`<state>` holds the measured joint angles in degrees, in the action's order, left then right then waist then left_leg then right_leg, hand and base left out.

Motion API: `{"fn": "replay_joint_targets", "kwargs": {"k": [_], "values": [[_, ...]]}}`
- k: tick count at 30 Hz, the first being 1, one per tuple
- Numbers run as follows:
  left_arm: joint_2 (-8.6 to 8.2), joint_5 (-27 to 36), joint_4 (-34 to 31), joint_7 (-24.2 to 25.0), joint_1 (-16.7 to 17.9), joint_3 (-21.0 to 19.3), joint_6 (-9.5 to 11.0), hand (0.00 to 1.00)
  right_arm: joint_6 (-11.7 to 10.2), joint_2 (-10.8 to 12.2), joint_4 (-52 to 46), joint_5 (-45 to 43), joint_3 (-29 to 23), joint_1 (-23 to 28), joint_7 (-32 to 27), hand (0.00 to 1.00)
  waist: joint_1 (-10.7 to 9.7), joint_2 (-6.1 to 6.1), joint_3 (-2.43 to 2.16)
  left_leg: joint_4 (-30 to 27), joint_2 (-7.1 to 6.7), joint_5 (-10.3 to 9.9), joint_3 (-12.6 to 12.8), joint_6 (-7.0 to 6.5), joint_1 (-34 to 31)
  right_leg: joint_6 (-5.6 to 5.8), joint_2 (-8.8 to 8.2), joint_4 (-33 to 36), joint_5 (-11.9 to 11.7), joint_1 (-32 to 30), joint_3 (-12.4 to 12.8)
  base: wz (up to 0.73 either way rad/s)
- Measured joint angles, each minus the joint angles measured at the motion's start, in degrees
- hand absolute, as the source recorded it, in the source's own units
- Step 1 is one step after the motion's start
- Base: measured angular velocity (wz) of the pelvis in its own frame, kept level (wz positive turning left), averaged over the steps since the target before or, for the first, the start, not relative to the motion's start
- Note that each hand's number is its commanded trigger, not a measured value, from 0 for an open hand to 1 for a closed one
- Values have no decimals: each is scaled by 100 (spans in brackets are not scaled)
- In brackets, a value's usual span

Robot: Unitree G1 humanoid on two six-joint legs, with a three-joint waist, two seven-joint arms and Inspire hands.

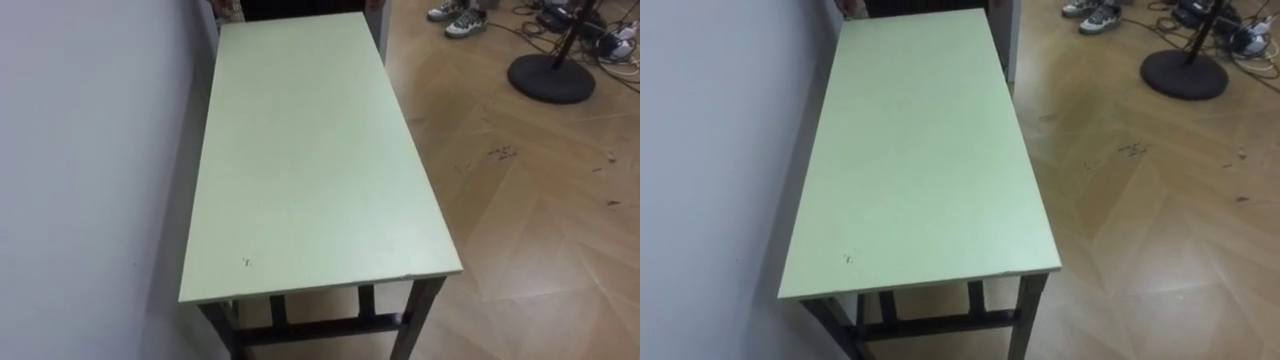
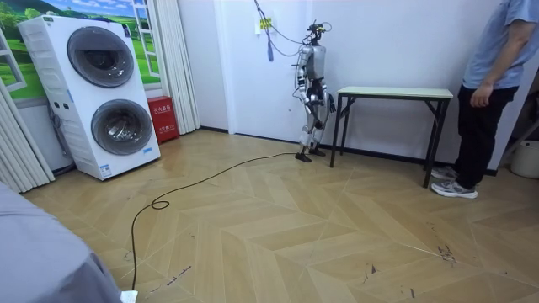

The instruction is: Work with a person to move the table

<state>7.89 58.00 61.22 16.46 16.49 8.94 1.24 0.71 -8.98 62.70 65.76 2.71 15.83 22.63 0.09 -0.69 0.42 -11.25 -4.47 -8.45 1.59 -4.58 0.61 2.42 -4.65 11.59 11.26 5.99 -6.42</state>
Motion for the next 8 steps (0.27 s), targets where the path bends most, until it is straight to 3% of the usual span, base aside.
{"fn": "replay_joint_targets", "kwargs": {"k": [5,8], "values": [[-50,-412,128,-200,23,-155,-12,0,12,2,311,-517,-22,-12,-176,0,5,53,-19,-5,-1,1,6,1,2,-5,0,-104,9,20,-6,0],[-85,-968,296,-401,-11,-595,-73,0,22,57,509,-843,-159,31,-449,0,42,75,-14,27,2,13,23,-13,8,-15,6,-113,24,0,20,-2]]}}
